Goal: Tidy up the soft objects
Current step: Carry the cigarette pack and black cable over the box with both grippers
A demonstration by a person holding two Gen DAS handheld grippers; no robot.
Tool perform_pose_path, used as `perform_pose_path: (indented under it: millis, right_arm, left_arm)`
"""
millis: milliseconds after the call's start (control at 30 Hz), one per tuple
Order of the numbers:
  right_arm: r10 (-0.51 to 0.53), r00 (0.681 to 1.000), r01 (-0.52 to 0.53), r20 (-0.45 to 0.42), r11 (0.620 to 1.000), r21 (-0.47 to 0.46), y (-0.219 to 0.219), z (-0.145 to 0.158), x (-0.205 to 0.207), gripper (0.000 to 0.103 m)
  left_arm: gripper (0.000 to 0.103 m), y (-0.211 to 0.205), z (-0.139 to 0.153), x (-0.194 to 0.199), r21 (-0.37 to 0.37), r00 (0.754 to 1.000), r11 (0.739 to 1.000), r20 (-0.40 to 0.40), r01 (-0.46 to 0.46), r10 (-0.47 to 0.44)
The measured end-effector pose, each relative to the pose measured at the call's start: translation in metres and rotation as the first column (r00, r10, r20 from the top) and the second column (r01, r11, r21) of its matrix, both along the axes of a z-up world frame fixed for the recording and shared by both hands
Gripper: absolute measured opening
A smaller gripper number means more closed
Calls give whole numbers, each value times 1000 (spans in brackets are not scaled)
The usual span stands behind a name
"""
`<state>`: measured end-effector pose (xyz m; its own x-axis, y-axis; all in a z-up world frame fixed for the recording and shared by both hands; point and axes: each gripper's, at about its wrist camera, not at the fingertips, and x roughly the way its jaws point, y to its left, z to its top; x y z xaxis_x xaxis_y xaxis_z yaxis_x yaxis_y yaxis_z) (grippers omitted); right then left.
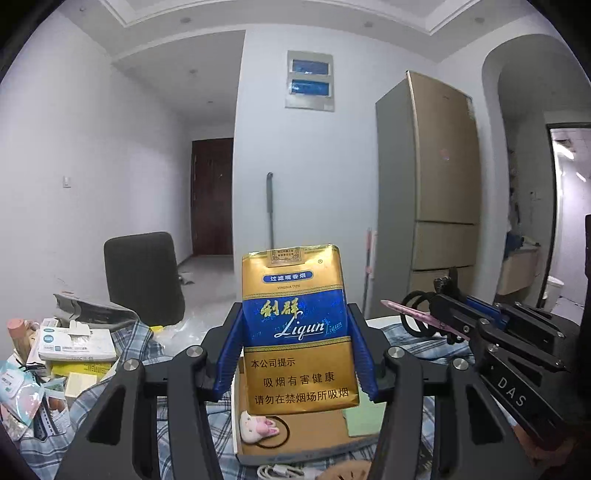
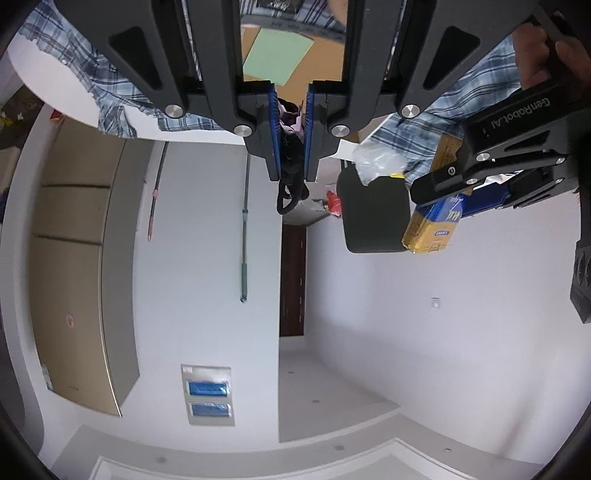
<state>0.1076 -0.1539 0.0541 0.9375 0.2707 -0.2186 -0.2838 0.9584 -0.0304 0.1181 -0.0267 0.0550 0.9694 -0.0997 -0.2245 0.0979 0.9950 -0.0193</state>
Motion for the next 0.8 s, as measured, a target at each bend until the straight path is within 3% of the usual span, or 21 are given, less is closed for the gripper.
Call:
perform_pose_path:
  millis: [233, 333, 467, 800]
  right_arm:
    - [-37, 996, 36, -82, 999, -13, -1, -38, 34, 10]
    - [-102, 990, 101, -102, 995, -21, -4, -55, 39, 10]
    - [-89, 987, 87, -132, 996, -22, -7, -68, 47, 10]
    - [-42, 960, 36, -275, 999, -29, -3, -98, 67, 10]
  left_arm:
    - [55, 1, -36, 37, 35, 999, 999, -53, -10, 12]
    - [55, 6, -52, 49, 33, 996, 999, -78, -37, 39]
    - [55, 16, -71, 62, 7, 990, 999, -136, -43, 44]
    - [56, 17, -89, 80, 25, 968, 1000, -251, -13, 19]
